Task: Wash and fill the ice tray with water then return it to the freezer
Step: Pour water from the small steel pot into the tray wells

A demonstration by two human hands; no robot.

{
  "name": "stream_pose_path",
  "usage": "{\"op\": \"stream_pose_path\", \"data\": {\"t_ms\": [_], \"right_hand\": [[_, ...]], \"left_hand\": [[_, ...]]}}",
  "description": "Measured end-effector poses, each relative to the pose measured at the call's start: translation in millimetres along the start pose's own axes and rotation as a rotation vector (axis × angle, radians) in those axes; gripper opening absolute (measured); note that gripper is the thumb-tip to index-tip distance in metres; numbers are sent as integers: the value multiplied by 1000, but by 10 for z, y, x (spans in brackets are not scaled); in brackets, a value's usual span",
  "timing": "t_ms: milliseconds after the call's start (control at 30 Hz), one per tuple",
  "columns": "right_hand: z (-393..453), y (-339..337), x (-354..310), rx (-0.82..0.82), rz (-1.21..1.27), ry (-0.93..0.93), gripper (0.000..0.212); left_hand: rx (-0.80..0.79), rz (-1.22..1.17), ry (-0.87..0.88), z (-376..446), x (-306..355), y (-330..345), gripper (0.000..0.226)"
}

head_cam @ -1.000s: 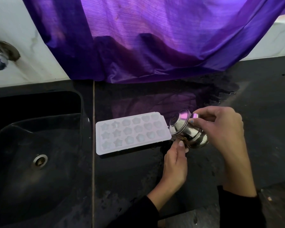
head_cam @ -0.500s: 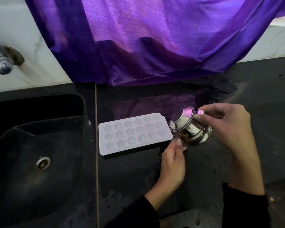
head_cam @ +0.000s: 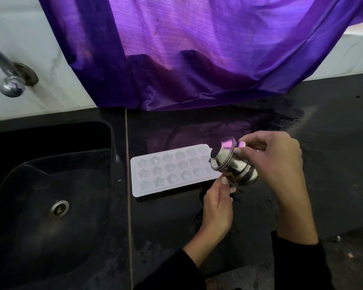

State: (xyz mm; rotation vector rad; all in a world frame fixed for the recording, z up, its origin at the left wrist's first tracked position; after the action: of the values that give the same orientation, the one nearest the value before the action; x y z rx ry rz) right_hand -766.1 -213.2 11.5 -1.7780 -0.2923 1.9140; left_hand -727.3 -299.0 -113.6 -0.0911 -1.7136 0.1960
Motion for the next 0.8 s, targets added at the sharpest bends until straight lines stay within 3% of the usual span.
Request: {"op": "stream_pose_path", "data": {"t_ms": [800], "right_hand": [[-7,14,-39,-33,22,11,14]], "left_hand": [[-4,-1,-4,1,-25,-68,26]]}}
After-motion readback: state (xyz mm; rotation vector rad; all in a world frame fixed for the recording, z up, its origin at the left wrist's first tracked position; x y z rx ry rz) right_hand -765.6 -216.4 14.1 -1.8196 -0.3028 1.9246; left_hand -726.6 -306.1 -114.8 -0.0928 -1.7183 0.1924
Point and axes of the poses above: each hand's wrist, its own z-axis towards the middle knuckle, its own y-axis out of the palm, x = y × z, the point moved 2 cm from there along z, towards the middle knuckle, and after that the axes turned 15 degrees about z, right-handed, at the moved point
